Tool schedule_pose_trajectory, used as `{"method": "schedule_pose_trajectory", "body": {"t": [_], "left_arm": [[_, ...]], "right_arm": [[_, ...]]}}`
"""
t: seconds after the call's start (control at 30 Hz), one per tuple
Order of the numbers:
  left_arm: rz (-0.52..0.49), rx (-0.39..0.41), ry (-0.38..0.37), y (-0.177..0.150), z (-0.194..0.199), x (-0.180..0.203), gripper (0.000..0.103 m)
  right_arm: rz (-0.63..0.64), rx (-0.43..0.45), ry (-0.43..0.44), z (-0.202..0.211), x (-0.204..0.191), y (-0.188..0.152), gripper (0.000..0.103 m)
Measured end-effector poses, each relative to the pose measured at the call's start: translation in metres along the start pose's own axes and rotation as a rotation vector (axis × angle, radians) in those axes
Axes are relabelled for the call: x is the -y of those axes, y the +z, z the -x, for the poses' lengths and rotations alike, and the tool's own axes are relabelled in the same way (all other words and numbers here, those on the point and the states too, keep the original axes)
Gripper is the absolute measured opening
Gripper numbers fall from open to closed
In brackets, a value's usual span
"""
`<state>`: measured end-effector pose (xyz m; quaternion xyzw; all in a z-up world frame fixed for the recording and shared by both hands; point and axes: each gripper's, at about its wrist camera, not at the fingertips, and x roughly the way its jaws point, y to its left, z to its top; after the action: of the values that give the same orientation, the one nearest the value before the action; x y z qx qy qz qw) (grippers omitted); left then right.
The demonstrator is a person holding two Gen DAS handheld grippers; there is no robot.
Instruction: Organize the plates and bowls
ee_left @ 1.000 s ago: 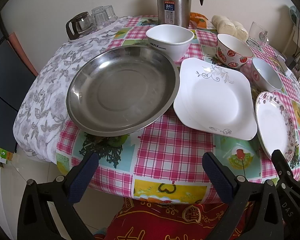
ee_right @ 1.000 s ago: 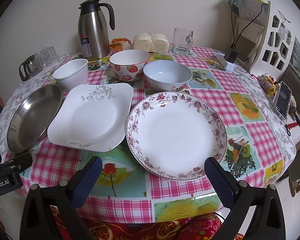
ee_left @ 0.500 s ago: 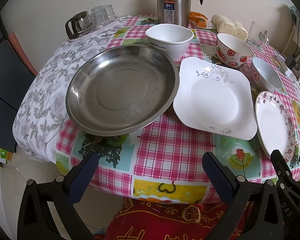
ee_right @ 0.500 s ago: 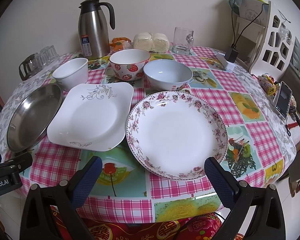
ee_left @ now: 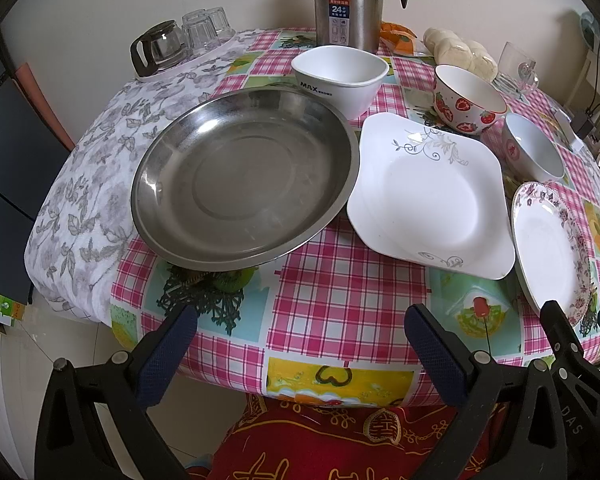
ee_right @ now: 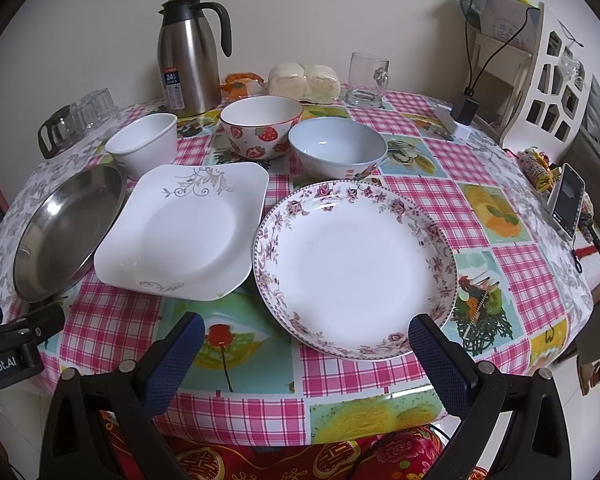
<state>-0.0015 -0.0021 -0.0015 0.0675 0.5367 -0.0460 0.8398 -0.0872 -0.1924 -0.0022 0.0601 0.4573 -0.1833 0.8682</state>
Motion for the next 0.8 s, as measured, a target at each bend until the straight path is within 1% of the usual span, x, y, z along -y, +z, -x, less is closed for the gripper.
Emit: {"method": "schedule_pose_trajectory", "body": {"t": [0.23, 0.3, 0.33, 0.4, 0.47, 0.53, 0.57, 0.67, 0.8], "left_arm": [[0.01, -0.003, -0.007, -0.002, -0.002, 0.0, 0.103], [0.032, -0.002, -0.032, -0.001, -0.004, -0.005, 0.103], [0.038, 0.001, -0.033, 0.0, -0.004, -0.006, 0.103], [0.05, 0.005, -0.018, 0.002, -0.005, -0.01, 0.103], [0.08, -0.013, -0.021, 0.008, -0.007, -0.016, 0.103], [0.107, -0.012, -0.022, 0.016, -0.006, -0.022, 0.103], [0.105, -0.035, -0.002, 0.02, -0.005, -0.024, 0.103], [0.13, 0.013, 0.001, 0.038, 0.003, -0.031, 0.103], [0.201, 0.091, -0.03, 0.066, 0.015, -0.043, 0.103]], "right_arm": [[0.0, -0.004, 0.001, -0.001, 0.0, -0.001, 0.103], [-0.004, -0.004, 0.0, -0.001, 0.0, -0.001, 0.103], [-0.005, -0.004, 0.0, -0.001, 0.001, -0.001, 0.103], [-0.007, 0.0, -0.001, -0.001, 0.001, 0.001, 0.103], [-0.004, 0.004, 0.002, 0.001, 0.0, 0.004, 0.103], [-0.008, 0.011, 0.008, 0.003, -0.001, 0.011, 0.103], [-0.01, 0.013, 0.015, 0.005, -0.002, 0.015, 0.103], [-0.009, 0.029, 0.019, 0.01, -0.006, 0.032, 0.103], [0.005, 0.074, 0.041, 0.019, -0.017, 0.06, 0.103]]}}
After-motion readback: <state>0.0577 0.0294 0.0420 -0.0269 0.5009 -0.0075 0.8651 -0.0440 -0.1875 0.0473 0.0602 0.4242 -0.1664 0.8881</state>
